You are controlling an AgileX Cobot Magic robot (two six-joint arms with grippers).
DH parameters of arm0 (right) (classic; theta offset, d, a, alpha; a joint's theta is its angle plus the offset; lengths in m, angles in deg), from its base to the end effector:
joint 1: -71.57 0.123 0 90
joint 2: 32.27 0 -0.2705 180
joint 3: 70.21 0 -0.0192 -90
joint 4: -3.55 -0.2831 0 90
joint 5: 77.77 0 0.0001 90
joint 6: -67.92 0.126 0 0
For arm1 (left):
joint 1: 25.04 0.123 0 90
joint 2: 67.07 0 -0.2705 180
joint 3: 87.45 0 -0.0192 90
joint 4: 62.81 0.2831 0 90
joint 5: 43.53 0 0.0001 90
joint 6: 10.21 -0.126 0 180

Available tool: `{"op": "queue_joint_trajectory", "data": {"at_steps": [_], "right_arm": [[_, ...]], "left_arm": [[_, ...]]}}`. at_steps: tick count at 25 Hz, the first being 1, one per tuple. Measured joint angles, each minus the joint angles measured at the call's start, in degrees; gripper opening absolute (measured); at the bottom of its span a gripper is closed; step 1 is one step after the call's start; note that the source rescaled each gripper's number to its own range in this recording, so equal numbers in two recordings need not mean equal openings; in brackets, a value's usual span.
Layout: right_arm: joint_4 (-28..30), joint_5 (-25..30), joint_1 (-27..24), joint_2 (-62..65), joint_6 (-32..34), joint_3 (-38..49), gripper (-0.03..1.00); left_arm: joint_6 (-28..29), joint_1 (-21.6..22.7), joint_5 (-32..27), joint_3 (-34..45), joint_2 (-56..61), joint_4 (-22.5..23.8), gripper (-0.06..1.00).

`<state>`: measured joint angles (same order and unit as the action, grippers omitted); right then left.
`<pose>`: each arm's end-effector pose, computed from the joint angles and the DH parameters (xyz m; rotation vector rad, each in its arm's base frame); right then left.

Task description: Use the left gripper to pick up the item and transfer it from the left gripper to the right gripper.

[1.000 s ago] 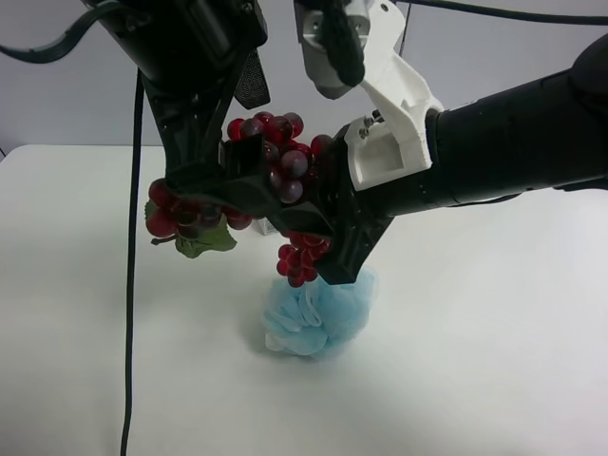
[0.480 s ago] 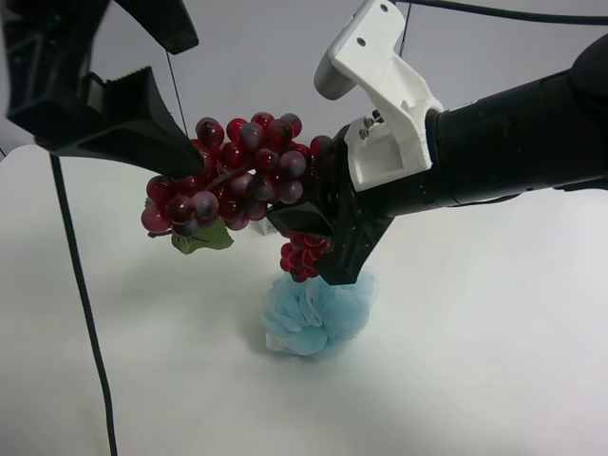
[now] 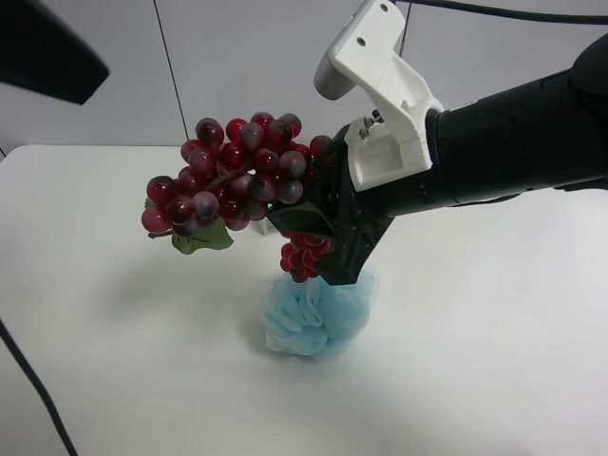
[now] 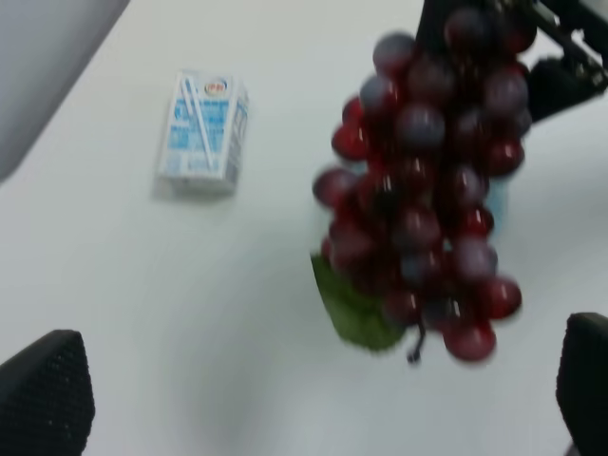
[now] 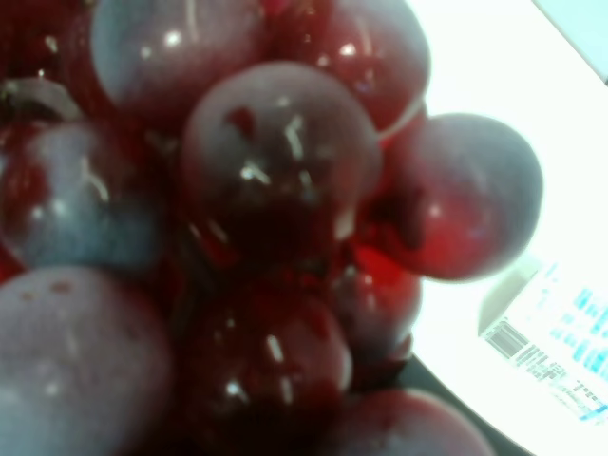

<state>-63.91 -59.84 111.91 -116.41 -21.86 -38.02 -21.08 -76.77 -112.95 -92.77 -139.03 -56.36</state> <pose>0.2324 0.2445 0.2172 -1.2824 1.7450 0.4817 0.1687 -0.1924 0.4200 1.2314 2.0320 -0.1993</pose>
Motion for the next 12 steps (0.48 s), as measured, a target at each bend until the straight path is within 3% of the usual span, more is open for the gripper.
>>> {"op": "queue_joint_trajectory", "data": {"at_steps": [12], "right_arm": [[0.0, 0.0, 0.0, 0.0, 0.0, 0.1, 0.0]], "left_arm": [[5.7, 0.0, 1.7, 31.2, 22.0, -1.6, 1.0]]}}
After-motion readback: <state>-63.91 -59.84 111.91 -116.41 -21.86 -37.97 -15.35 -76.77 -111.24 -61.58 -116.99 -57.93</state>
